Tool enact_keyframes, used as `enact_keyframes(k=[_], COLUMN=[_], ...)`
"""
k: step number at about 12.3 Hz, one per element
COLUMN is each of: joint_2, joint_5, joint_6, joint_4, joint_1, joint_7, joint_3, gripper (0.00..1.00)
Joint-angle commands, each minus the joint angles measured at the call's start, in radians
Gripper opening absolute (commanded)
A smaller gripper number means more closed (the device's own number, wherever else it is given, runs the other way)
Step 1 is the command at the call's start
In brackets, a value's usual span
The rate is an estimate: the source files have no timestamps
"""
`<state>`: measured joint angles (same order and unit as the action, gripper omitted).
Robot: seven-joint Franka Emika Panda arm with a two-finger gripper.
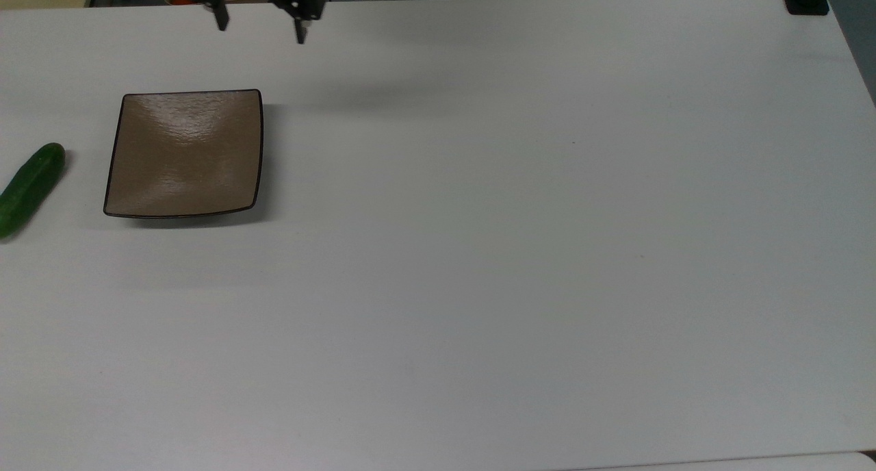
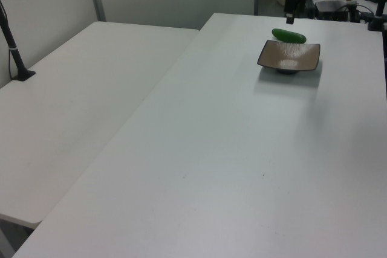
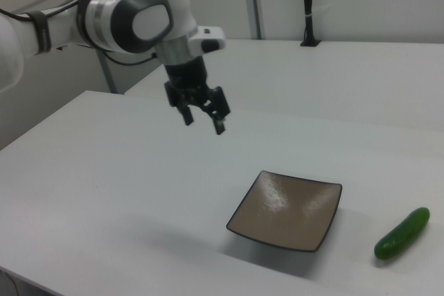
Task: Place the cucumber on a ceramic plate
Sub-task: 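Move the open gripper over toward the green cucumber beside the plate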
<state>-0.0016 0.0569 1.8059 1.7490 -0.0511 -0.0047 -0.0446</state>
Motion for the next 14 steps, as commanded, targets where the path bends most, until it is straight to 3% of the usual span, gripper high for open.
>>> enact_keyframes(k=[1,4,9,11,14], joint_2=[0.037,0.173,0.342,0.417,0.509], joint_5=[0.003,0.004,0.004,0.004,0.007], joint_6=[0.113,0.138,0.239,0.286,0.415], joint_4=[0.003,-0.136,-0.268,-0.328,-0.345], joint_1=[-0.039,-0.166,-0.323,-0.361,-0.400], joint_7=[-0.041,-0.041,-0.032,-0.029,-0.029], joint_3=[-0.057,-0.057,-0.048,-0.046,-0.044], gripper=[1.00,1.00,1.00,1.00,1.00])
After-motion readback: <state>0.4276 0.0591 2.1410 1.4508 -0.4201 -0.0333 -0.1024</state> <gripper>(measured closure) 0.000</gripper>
